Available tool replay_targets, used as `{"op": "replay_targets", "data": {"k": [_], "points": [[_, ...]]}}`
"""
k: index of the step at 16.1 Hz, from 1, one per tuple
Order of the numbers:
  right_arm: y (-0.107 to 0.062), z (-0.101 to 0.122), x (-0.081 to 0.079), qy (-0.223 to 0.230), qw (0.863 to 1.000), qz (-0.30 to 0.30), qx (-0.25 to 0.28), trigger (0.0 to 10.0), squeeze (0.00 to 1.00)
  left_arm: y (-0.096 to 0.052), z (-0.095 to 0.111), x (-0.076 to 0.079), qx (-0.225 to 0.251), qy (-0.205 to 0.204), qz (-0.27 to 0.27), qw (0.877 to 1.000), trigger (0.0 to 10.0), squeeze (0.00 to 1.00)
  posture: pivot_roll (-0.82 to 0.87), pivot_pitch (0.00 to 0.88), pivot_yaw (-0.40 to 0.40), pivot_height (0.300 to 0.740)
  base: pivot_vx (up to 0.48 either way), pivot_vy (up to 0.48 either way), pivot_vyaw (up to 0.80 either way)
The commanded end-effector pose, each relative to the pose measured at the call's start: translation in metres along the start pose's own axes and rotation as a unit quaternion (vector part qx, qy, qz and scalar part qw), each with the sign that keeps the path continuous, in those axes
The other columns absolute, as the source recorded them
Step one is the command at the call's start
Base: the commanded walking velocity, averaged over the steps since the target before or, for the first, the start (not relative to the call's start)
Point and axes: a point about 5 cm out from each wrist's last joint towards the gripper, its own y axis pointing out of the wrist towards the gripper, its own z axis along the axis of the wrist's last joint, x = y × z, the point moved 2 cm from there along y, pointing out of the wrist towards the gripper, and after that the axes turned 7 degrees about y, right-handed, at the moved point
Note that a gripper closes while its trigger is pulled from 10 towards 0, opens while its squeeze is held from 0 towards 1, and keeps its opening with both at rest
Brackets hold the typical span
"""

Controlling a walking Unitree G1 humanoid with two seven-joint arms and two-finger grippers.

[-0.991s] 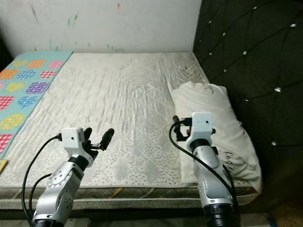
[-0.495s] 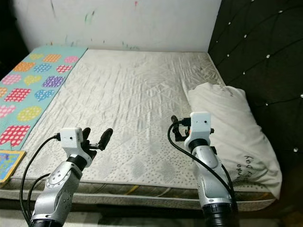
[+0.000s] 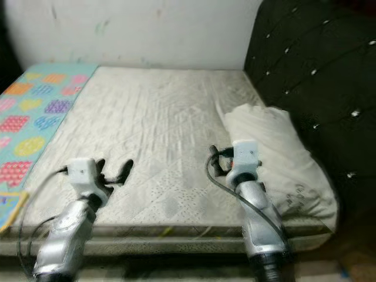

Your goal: Clean up the room

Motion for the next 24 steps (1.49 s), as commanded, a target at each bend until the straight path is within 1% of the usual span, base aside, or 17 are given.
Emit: {"op": "replay_targets", "data": {"k": [1,5,7,8,10,16,21,24], "points": [[0.0001,-0.0027,-0.0056,0.006,1.000,0.009,-0.004,10.0,0.00,-0.0025,-0.0013,-0.0073,-0.008,0.009,0.007,1.000,10.0,0.00,-0.15,0.000,0.007,0.740,0.000,0.476,0.00],[0.0000,-0.0027,-0.0046,0.004,1.000,0.008,-0.005,10.0,0.00,-0.0022,-0.0014,-0.0070,-0.009,0.009,0.006,1.000,10.0,0.00,-0.16,0.000,0.008,0.740,0.000,0.480,0.00],[-0.0003,-0.0037,-0.0042,0.003,1.000,0.009,-0.006,10.0,0.00,-0.0020,-0.0005,-0.0066,-0.004,0.014,0.006,1.000,10.0,0.00,-0.16,0.000,0.008,0.740,0.000,0.000,0.00],[-0.0006,-0.0048,-0.0047,0.003,1.000,0.011,-0.008,10.0,0.00,-0.0026,0.0008,-0.0043,0.002,0.011,-0.007,1.000,10.0,0.00,-0.16,0.000,0.009,0.740,0.000,0.000,0.00],[-0.0004,-0.0054,-0.0052,0.002,1.000,0.013,-0.010,10.0,0.00,-0.0028,0.0017,-0.0032,0.006,0.008,-0.012,1.000,10.0,0.00,-0.16,0.000,0.009,0.740,0.000,0.000,0.00],[-0.0014,-0.0068,-0.0041,-0.002,1.000,0.013,-0.012,10.0,0.00,-0.0031,0.0031,-0.0001,0.010,0.009,-0.026,1.000,10.0,0.00,-0.16,0.000,0.015,0.740,0.339,0.000,0.00],[-0.0008,-0.0072,-0.0047,-0.003,1.000,0.015,-0.013,10.0,0.00,-0.0031,0.0021,-0.0007,0.007,0.011,-0.025,1.000,10.0,0.00,-0.16,0.000,0.015,0.740,0.356,0.000,0.00],[-0.0008,-0.0071,-0.0035,-0.004,1.000,0.015,-0.012,10.0,0.00,-0.0026,0.0012,-0.0023,0.004,0.013,-0.015,1.000,10.0,0.00,-0.16,0.000,0.016,0.740,0.276,0.000,0.00]]}}
